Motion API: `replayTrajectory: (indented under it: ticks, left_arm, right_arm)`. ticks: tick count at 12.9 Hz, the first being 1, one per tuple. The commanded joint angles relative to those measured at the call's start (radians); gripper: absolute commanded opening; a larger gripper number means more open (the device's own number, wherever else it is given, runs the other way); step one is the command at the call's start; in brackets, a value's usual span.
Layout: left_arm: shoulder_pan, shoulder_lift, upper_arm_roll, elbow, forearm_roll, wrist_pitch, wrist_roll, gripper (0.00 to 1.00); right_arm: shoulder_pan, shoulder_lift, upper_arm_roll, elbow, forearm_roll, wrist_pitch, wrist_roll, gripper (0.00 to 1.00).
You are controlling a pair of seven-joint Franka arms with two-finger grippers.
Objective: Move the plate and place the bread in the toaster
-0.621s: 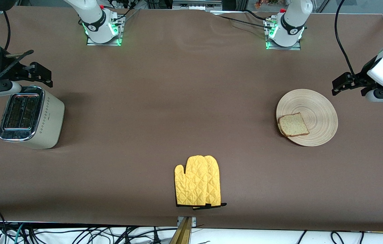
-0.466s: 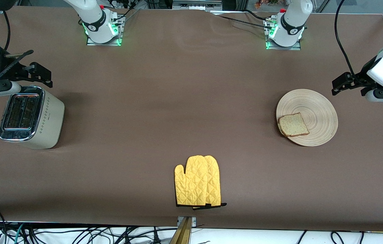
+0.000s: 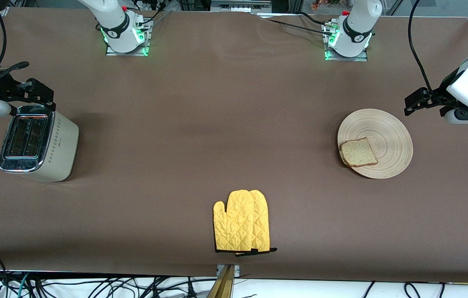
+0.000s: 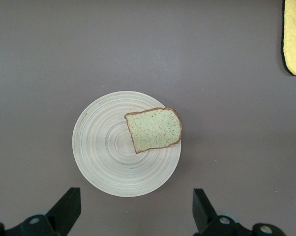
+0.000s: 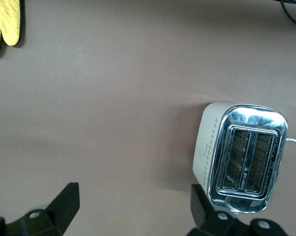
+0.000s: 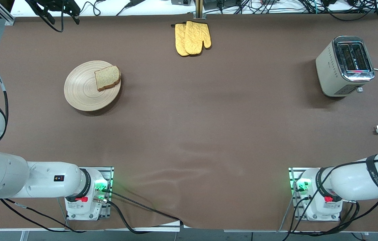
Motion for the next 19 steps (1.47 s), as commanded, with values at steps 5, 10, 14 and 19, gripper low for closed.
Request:
replayTrajectory:
  ticks: [5,10,14,19]
  left_arm:
    - [0.002,-0.006,-0.001,0.004,-0.007,-0.017,0.006,1.00]
    - [0.010,0.004,0.005,0.004,-0.020,-0.048,0.011,1.00]
    - [0.015,0.014,0.007,0.006,-0.021,-0.071,0.009,1.00]
    - [0.048,0.019,0.007,0.007,-0.026,-0.075,0.012,1.00]
  right_arm:
    - [-0.008,-0.007,0.005,0.009,0.038,-0.003,0.010,1.00]
    - [-0.008,-0.007,0.004,0.009,0.043,-0.002,0.012,1.00]
    - [-0.008,-0.007,0.004,0.009,0.041,-0.002,0.009,1.00]
    - [-0.008,-0.007,0.004,0.009,0.041,-0.003,0.009,1.00]
